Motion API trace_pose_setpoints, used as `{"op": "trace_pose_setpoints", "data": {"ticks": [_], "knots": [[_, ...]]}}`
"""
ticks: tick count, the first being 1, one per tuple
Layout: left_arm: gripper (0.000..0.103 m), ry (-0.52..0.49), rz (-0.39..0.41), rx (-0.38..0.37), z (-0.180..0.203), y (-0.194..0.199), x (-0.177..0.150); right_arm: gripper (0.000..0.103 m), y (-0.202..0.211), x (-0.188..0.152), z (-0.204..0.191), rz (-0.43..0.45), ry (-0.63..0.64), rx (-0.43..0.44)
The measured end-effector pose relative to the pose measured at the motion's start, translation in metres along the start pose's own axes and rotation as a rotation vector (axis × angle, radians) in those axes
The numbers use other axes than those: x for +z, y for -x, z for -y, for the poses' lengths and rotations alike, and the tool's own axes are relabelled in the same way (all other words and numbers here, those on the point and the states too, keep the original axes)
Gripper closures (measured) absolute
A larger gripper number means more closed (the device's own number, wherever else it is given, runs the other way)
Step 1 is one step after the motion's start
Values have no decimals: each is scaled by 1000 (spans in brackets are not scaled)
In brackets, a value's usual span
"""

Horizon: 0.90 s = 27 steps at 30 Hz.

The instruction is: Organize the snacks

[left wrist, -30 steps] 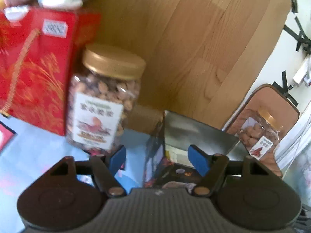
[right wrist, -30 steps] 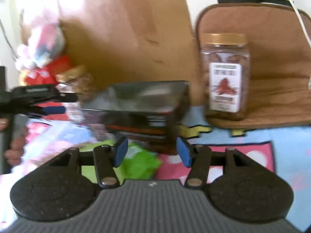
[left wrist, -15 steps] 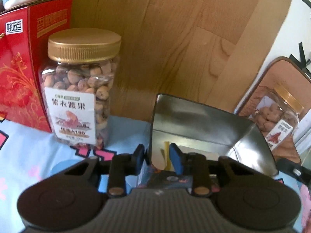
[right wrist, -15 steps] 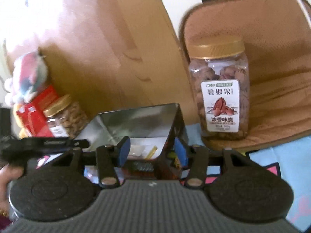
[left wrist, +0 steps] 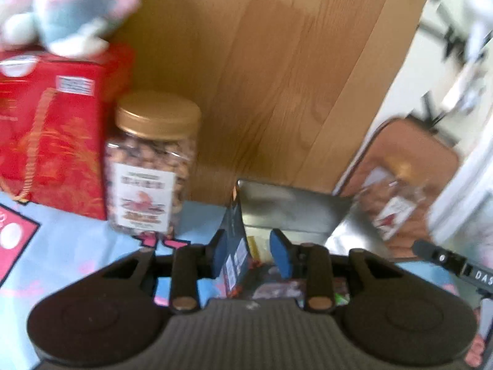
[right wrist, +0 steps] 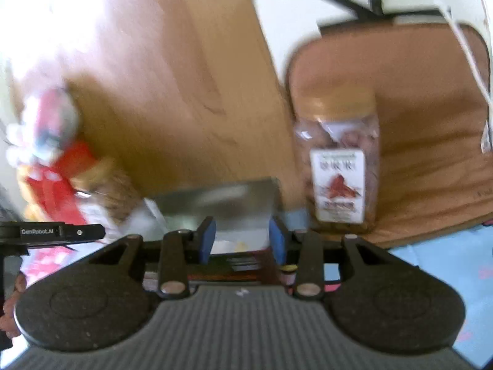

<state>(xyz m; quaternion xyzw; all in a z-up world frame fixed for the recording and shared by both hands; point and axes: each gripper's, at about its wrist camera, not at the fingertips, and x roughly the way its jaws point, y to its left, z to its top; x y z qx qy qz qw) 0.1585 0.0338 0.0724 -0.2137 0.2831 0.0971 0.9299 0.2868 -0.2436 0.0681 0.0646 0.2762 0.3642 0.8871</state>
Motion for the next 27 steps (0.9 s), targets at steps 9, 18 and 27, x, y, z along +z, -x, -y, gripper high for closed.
{"op": "trace_pose_setpoints", "data": {"ticks": [9, 18, 27], "knots": [[62, 194, -42, 0, -95, 46, -65, 60, -14, -71, -88, -229, 60, 352], [57, 312, -62, -110, -120, 35, -88, 51, -61, -129, -164, -252, 669, 172], [56, 347, -5, -167, -117, 56, -88, 97, -24, -136, -173, -86, 876, 126]]}}
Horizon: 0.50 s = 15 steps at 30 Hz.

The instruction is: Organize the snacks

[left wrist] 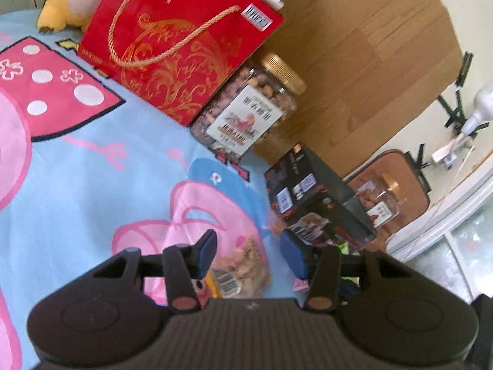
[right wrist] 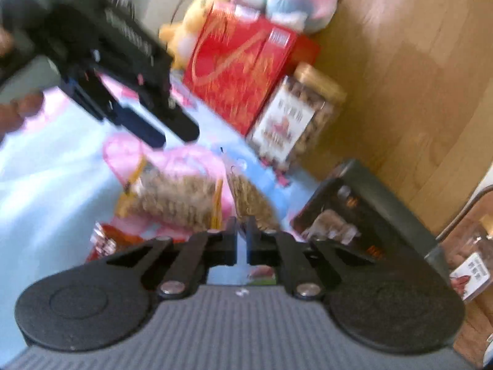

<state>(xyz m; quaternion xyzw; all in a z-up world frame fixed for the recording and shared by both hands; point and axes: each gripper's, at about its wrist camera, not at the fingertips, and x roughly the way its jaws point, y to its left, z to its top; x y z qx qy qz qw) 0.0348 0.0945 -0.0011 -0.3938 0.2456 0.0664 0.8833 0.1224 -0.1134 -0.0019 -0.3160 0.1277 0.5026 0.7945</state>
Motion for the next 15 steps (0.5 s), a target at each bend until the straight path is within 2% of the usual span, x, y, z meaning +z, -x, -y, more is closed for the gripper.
{"op": "trace_pose_setpoints", "data": {"ticks": [2, 3, 5, 8, 11, 15], "knots": [[56, -4, 13, -21, 5, 8, -1, 99, 22, 2, 9, 48, -80, 10], [53, -7, 17, -34, 8, 12, -3, 99, 32, 2, 13, 67, -127, 26], [49, -19, 24, -61, 15, 20, -8, 99, 58, -3, 26, 102, -277, 84], [49, -44, 10, -107, 26, 28, -20, 99, 94, -21, 39, 144, -488, 147], [49, -84, -35, -154, 38, 28, -34, 98, 123, -47, 41, 146, -610, 111], [46, -185, -128, -203, 67, 12, -57, 98, 128, -86, 47, 103, -732, 45]]}}
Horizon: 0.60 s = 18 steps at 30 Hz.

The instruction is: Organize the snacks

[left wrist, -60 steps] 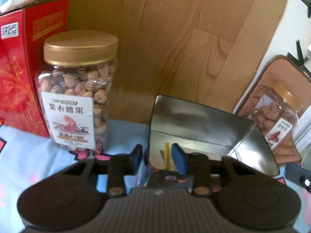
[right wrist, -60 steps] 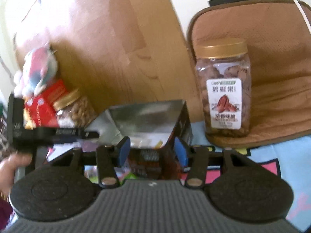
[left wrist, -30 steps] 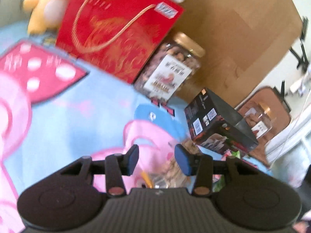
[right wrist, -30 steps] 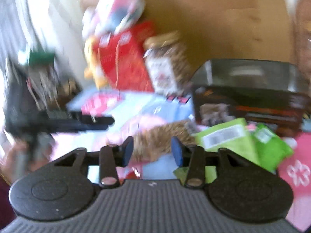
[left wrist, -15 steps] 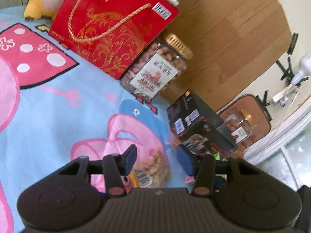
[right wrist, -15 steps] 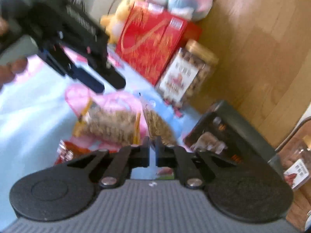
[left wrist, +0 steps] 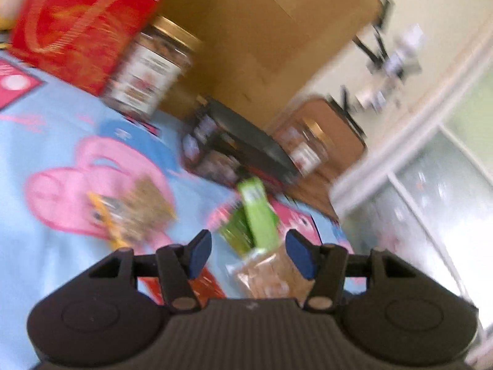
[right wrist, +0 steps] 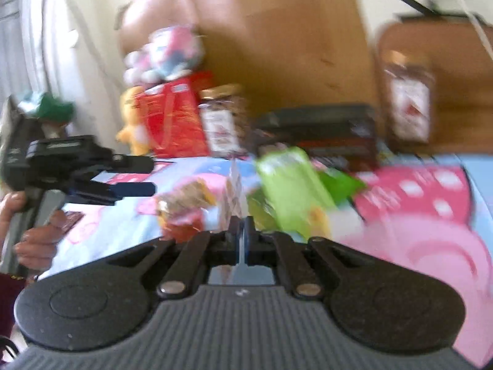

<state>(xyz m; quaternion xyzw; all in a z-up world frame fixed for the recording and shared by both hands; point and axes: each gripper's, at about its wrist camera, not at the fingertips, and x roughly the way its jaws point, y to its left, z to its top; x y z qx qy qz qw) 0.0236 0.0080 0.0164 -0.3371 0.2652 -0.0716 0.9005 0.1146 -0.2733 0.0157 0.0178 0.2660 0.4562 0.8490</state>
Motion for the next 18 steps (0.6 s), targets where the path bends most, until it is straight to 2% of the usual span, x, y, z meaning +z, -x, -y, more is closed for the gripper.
{"op": "trace_pose_setpoints", "data": {"ticks": [4, 7, 9, 10, 13, 16, 18], "knots": [[44, -79, -84, -14, 20, -29, -13, 94, 8, -17, 20, -22, -154, -13], [44, -65, -137, -9, 23, -44, -21, 87, 13, -25, 22, -32, -185, -33], [44, -53, -157, -11, 24, -48, -26, 63, 13, -28, 27, -38, -199, -46], [44, -54, -167, -9, 25, -49, -29, 60, 17, -31, 29, -27, -212, -49], [44, -49, -186, -8, 26, -51, -37, 60, 32, -39, 38, 1, -248, -64], [31, -38, -191, -13, 30, -53, -42, 60, 37, -37, 50, 14, -297, -37], [29, -37, -185, -4, 32, -54, -44, 60, 35, -31, 53, 22, -321, -10]]}}
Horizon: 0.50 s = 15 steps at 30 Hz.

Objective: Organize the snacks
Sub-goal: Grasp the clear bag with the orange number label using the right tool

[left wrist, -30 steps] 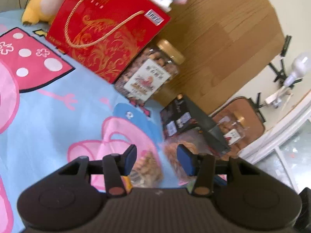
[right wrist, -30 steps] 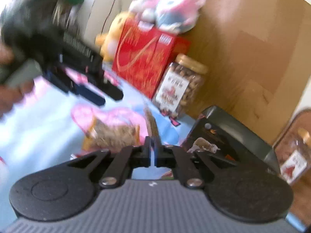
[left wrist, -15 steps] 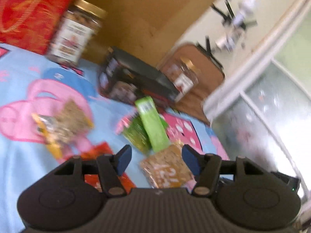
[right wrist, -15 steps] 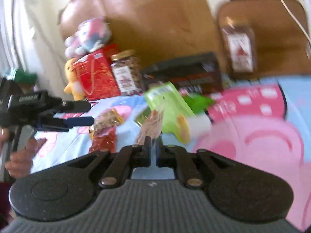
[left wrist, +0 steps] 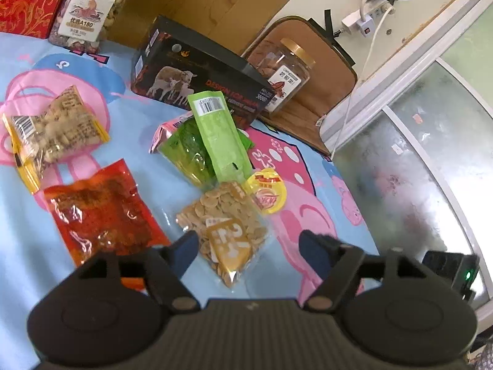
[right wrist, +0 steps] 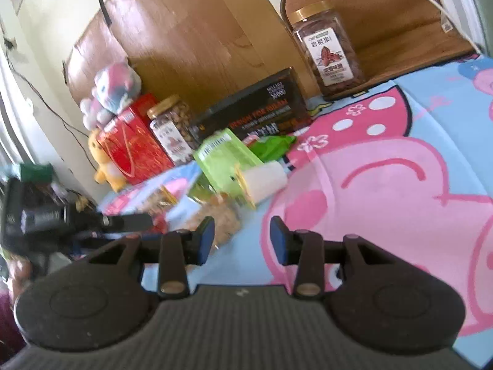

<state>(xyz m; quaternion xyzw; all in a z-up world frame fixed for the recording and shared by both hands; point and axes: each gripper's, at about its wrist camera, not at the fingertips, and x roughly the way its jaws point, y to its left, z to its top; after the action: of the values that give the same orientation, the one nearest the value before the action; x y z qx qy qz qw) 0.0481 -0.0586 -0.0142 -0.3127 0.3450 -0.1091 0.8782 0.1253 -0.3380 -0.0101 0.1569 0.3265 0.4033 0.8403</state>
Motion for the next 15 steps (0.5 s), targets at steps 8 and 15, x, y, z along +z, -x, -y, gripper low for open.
{"op": "trace_pose_setpoints", "data": {"ticks": [8, 15], "knots": [[29, 62, -39, -2, -7, -6, -9, 62, -45, 3, 11, -80, -85, 33], [29, 99, -26, -27, -12, -3, -13, 74, -38, -12, 10, -238, -157, 232]]}}
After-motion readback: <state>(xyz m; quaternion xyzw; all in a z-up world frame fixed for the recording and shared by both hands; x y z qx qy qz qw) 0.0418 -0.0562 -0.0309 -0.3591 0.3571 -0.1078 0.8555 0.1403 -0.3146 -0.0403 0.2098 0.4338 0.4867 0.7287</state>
